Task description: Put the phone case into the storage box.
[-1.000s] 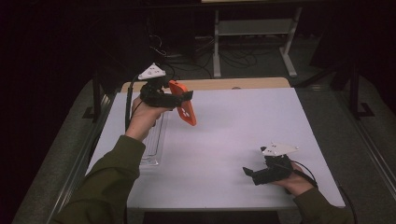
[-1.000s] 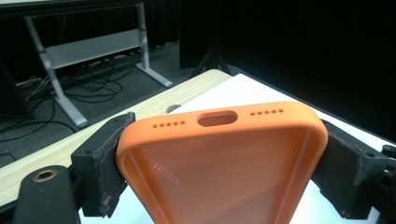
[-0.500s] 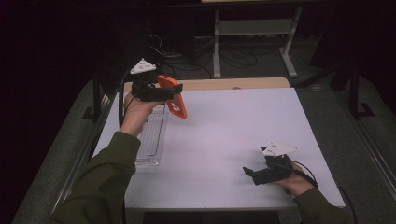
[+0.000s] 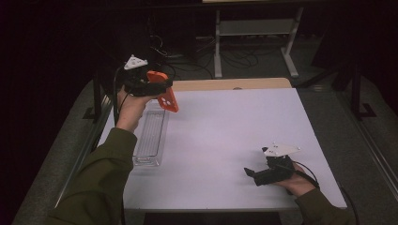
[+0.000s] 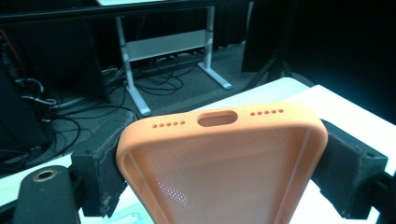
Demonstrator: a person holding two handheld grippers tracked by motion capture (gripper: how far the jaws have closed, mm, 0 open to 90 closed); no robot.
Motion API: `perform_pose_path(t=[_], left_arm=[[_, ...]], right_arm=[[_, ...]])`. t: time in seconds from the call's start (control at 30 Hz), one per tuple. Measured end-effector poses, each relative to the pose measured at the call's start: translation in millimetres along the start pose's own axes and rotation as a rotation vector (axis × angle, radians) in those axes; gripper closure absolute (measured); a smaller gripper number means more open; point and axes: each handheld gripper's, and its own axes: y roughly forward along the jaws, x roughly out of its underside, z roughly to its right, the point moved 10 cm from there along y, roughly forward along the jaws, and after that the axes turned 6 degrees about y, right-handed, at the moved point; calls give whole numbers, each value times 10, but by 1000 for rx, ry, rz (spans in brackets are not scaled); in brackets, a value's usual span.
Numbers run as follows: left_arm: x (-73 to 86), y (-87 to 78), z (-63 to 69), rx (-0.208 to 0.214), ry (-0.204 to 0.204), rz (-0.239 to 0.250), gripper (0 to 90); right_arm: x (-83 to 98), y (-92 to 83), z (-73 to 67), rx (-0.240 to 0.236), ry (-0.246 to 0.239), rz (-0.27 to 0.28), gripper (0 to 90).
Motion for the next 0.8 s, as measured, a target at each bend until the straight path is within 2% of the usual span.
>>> perform_pose_path(t=[0.23,0.33,0.5,0.8], left_arm=[[36,27,-219,-76,-16,-6,148],[72,53,-302,-107,-34,-17,148],[135,96,-429,-164,-38,-43,148],[253,207,-588,-243,-50,-87,148]], right_arm=[[0,-3,3,0,3,-2,0],[-1,-4,5,-1,4,-1,0],[-10,-8,14,0,-1,8,0],[-10,-7,12,-2,1,10,0]])
